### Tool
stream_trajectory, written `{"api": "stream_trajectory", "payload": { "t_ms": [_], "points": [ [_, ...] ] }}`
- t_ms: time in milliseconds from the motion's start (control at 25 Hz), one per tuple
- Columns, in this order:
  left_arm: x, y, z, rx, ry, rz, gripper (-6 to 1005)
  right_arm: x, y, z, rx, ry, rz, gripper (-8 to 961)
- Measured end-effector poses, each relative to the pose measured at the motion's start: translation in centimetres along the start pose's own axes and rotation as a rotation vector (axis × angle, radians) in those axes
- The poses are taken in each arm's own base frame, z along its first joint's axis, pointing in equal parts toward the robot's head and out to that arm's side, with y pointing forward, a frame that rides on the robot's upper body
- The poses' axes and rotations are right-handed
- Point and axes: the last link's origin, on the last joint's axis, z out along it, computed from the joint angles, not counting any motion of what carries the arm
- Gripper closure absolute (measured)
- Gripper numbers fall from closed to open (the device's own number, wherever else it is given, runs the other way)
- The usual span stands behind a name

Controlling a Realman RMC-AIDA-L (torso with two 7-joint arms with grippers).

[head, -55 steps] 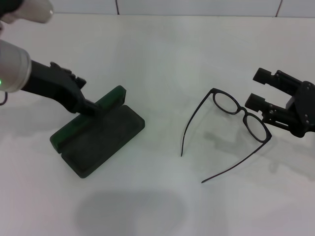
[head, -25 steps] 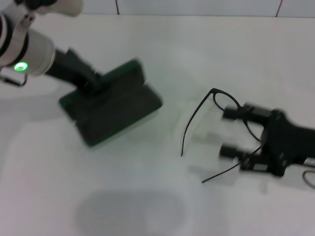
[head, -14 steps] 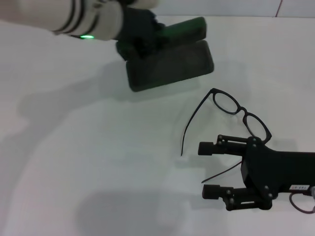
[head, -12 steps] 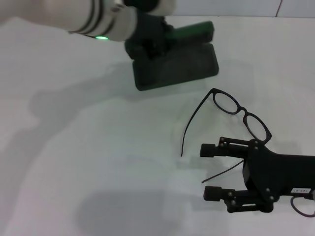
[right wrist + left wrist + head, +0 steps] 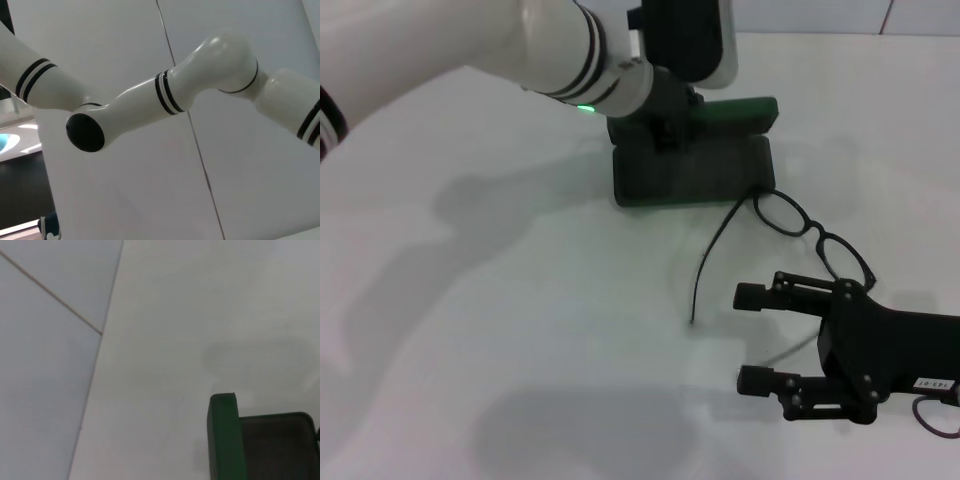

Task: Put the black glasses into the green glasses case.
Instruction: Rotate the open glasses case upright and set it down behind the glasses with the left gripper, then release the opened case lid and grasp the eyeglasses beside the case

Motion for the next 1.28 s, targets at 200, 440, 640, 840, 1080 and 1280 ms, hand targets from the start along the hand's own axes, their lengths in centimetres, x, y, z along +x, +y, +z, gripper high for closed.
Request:
{"api": "stream_trajectory", "payload": {
  "t_ms": [200,440,640,840,1080,1280],
  "points": [
    [0.8,1.5,0.6,-0.045,-0.005,0.032,761,-0.1,-0.1,0.0,0.003,0.000,-0.003,200],
    [1.6,2.3,1.1,-0.072,-0.022,0.021,754,-0.2,-0.3,0.0,0.005,0.006,-0.006,201],
    [1.3,2.3,1.3,-0.073,-0.031,0.006,747,-0.2,-0.4,0.0,0.009,0.008,-0.004,202],
    [1.2,2.4,1.3,-0.079,-0.035,-0.016,741,-0.3,-0.6,-0.4,0.028,0.005,0.001,203],
    [1.9,2.1,-1.3,-0.073,0.017,-0.072,558,0.1,-2.9,-1.6,0.157,0.099,0.010,203],
    [2.4,0.0,-8.4,0.099,0.213,-0.235,562,-0.9,-5.6,-2.4,0.232,0.256,0.071,204]
  ]
}}
